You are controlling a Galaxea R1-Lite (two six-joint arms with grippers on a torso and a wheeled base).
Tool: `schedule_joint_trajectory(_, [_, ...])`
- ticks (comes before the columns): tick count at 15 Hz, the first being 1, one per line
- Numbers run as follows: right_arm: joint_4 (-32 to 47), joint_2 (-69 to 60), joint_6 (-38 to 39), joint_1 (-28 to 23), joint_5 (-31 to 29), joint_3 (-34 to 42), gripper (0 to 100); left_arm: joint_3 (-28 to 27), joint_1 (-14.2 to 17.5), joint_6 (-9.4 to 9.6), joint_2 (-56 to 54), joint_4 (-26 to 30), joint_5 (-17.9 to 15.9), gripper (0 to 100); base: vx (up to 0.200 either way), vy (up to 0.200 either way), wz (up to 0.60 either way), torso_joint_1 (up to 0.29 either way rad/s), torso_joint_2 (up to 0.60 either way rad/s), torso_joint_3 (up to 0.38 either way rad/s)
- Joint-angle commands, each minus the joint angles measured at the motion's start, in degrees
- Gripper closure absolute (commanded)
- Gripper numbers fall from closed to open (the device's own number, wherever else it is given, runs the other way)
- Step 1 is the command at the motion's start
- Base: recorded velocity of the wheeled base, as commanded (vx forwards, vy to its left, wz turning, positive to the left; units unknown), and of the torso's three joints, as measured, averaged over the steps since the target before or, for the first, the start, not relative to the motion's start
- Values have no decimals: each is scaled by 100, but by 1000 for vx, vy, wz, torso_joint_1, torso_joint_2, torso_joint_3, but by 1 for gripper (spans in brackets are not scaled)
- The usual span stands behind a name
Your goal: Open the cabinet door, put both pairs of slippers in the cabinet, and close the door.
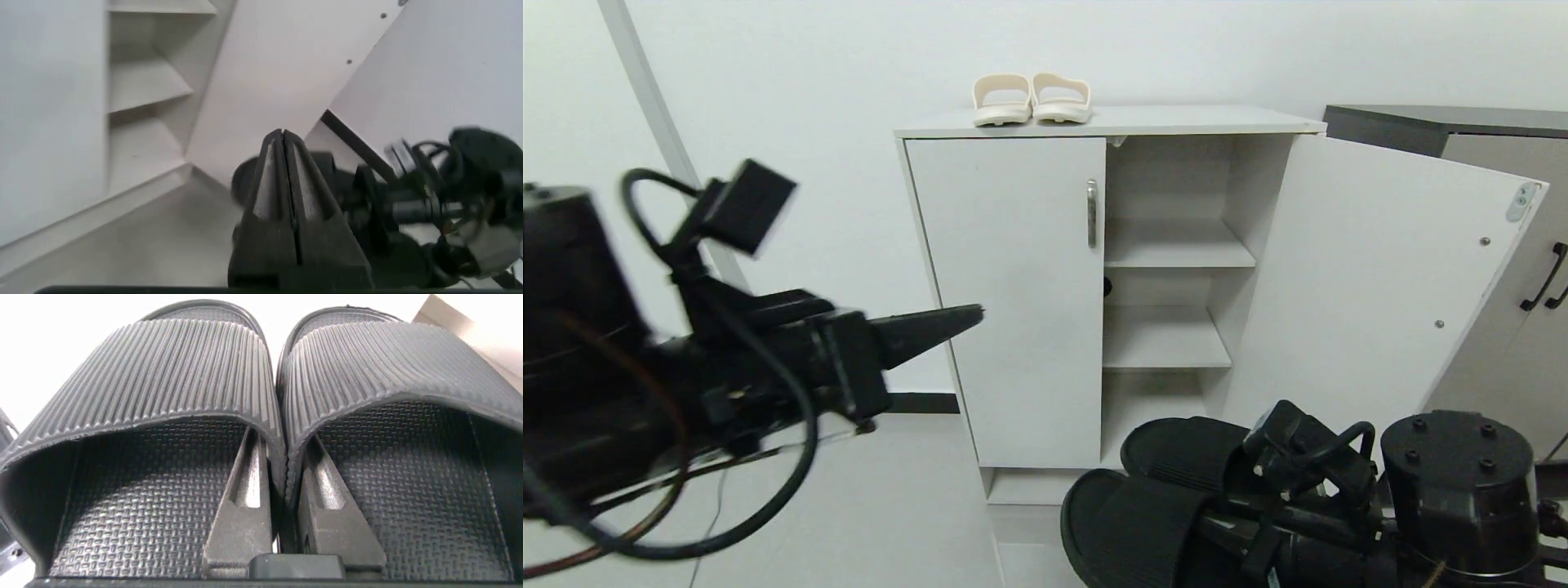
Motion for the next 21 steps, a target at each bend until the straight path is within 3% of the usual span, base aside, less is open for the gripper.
schedule_joint_trajectory(1, [-3, 25, -1, -15, -3, -31, 100, 1347, 67, 175, -2366, 520, 902, 100, 0, 0, 0, 0, 0, 0])
schedule_joint_trajectory(2, [6, 25, -1, -23, -3, -31, 100, 1470, 76, 219, -2832, 942, 1254, 100, 0, 0, 0, 0, 0, 0])
schedule_joint_trajectory(3, [-3, 25, -1, -67, -12, -31, 100, 1549, 216, 395, -3359, 1461, 1438, 100, 0, 0, 0, 0, 0, 0])
schedule_joint_trajectory(5, [-3, 16, -1, -102, -21, -75, 100, 1593, 884, 905, -4080, 2551, 1553, 100, 0, 0, 0, 0, 0, 0])
schedule_joint_trajectory(7, [-3, 95, 25, -111, -39, -119, 100, 1848, 1447, 1204, -4748, 3148, 1807, 100, 0, 0, 0, 0, 0, 0])
schedule_joint_trajectory(8, [-11, 130, 43, -129, -47, -136, 100, 1971, 1570, 1247, -4906, 3175, 1948, 100, 0, 0, 0, 0, 0, 0])
schedule_joint_trajectory(10, [-170, 227, 43, -217, -56, -145, 100, 2666, 2080, 1265, -5469, 3148, 2537, 100, 0, 0, 0, 0, 0, 0])
schedule_joint_trajectory(13, [-301, 244, 16, -217, -56, -128, 100, 3263, 2739, 1300, -6365, 3175, 3003, 100, 0, 0, 0, 0, 0, 0])
schedule_joint_trajectory(15, [-301, 262, 16, -217, -56, -128, 100, 3676, 3073, 1450, -6945, 3166, 3029, 100, 0, 0, 0, 0, 0, 0])
schedule_joint_trajectory(17, [-301, 262, 16, -217, -56, -128, 100, 3808, 2932, 1590, -7235, 3052, 2968, 100, 0, 0, 0, 0, 0, 0])
schedule_joint_trajectory(19, [-310, 315, 16, -208, -47, -145, 100, 3843, 2932, 1977, -7235, 3166, 2300, 100, 0, 0, 0, 0, 0, 0])
schedule_joint_trajectory(20, [-310, 350, 25, -208, -56, -145, 100, 3835, 2932, 2047, -7235, 3219, 1860, 100, 0, 0, 0, 0, 0, 0])
schedule_joint_trajectory(21, [-310, 376, 25, -199, -47, -154, 100, 3843, 2932, 2118, -7235, 3183, 1728, 100, 0, 0, 0, 0, 0, 0])
